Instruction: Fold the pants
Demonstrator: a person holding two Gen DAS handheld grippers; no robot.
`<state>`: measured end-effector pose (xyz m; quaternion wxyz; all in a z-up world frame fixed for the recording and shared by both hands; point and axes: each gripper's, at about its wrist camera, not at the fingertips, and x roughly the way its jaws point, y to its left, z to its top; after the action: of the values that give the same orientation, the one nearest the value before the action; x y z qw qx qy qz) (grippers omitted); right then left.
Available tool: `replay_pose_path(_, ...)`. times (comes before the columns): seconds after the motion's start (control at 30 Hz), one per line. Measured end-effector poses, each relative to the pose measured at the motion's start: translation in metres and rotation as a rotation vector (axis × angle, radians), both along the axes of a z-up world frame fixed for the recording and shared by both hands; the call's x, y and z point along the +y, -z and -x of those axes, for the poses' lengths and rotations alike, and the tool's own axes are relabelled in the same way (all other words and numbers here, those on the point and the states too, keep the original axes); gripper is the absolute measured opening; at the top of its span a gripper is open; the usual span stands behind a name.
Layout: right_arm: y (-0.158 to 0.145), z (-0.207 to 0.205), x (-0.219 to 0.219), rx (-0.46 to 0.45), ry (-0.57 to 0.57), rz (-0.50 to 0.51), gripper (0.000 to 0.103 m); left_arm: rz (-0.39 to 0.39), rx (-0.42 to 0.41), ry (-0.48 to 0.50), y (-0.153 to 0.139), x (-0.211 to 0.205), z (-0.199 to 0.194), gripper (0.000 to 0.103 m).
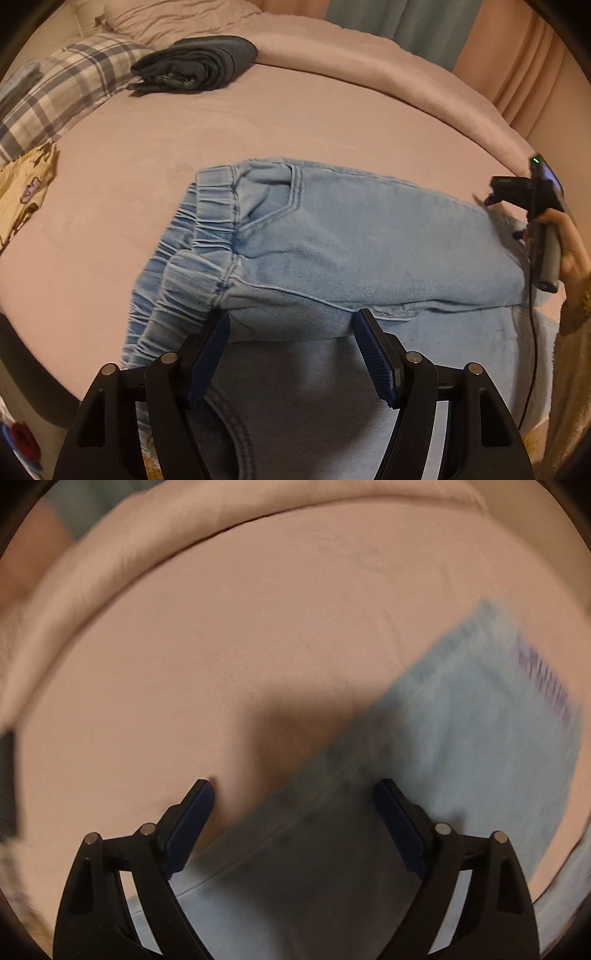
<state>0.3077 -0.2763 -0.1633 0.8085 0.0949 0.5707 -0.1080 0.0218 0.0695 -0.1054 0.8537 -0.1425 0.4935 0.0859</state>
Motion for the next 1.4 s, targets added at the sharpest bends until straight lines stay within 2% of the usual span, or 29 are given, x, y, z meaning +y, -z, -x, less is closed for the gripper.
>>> replay_pose_path(0.07,0.001,0.004,0.011,-0.008,-0.039,0.079,0.088,-0.012,-0.003,0.000,0.000,-0.002,0.000,0.069)
replay_pose_path(0.1,0.000,0.009,0.012,-0.025,-0.042,0.087,0.084,-0.012,-0.004,-0.001,0.000,-0.002,0.000,0.069)
replay_pose_path(0.17,-0.007,0.018,0.009,-0.054,-0.040,0.113,0.056,-0.006,-0.006,-0.005,-0.001,-0.001,0.001,0.069)
replay_pose_path(0.2,-0.012,0.022,0.006,-0.063,-0.034,0.132,0.031,0.003,-0.009,-0.004,-0.001,0.000,0.002,0.069)
replay_pose_path(0.3,-0.025,0.039,-0.006,-0.099,-0.089,0.062,0.003,0.047,-0.015,-0.008,-0.003,0.003,0.005,0.069)
replay_pose_path(0.4,-0.051,0.070,-0.014,-0.212,-0.100,-0.045,0.003,0.099,-0.042,-0.006,-0.010,0.005,0.009,0.069)
replay_pose_path(0.47,-0.074,0.104,-0.024,-0.308,-0.110,-0.112,0.003,0.145,-0.082,-0.007,-0.019,0.006,0.014,0.069)
replay_pose_path(0.53,-0.100,0.154,-0.041,-0.424,-0.107,-0.222,0.003,0.178,-0.106,-0.003,-0.025,0.005,0.016,0.069)
replay_pose_path(0.6,-0.110,0.196,-0.049,-0.497,-0.098,-0.287,0.003,0.234,-0.129,0.001,-0.030,0.005,0.018,0.069)
replay_pose_path(0.7,-0.108,0.264,-0.048,-0.569,-0.099,-0.295,0.003,0.327,-0.128,0.016,-0.033,0.004,0.011,0.071)
replay_pose_path(0.77,-0.098,0.294,-0.052,-0.564,-0.102,-0.279,0.003,0.383,-0.125,0.018,-0.033,0.004,0.001,0.073)
replay_pose_path(0.83,-0.082,0.316,-0.053,-0.514,-0.097,-0.283,0.003,0.408,-0.116,0.021,-0.034,0.003,-0.012,0.074)
replay_pose_path(0.93,-0.052,0.324,-0.045,-0.446,-0.115,-0.237,0.003,0.434,-0.079,0.047,-0.032,-0.004,-0.042,0.074)
replay_pose_path(0.97,-0.048,0.307,-0.051,-0.426,-0.106,-0.232,0.003,0.448,-0.057,0.046,-0.030,-0.006,-0.056,0.074)
replay_pose_path(1.07,-0.030,0.293,-0.058,-0.374,-0.089,-0.252,0.003,0.420,-0.020,0.018,-0.025,-0.010,-0.082,0.074)
replay_pose_path(1.2,-0.036,0.292,-0.060,-0.395,-0.098,-0.263,0.003,0.378,0.057,-0.035,-0.006,-0.008,-0.117,0.073)
replay_pose_path(1.23,-0.037,0.293,-0.060,-0.401,-0.099,-0.262,0.003,0.392,0.061,-0.048,-0.001,-0.007,-0.119,0.053)
replay_pose_path(1.27,-0.037,0.292,-0.058,-0.401,-0.101,-0.260,0.003,0.412,0.058,-0.052,0.003,-0.005,-0.120,0.018)
replay_pose_path(1.3,-0.035,0.293,-0.057,-0.398,-0.108,-0.259,0.003,0.462,0.046,-0.051,0.005,-0.003,-0.118,0.007)
replay_pose_path(1.33,-0.035,0.291,-0.056,-0.398,-0.112,-0.261,0.003,0.473,0.036,-0.050,0.003,-0.002,-0.113,0.007)
replay_pose_path(1.4,-0.039,0.297,-0.067,-0.407,-0.123,-0.246,0.003,0.455,-0.039,-0.020,-0.015,-0.003,-0.092,0.006)
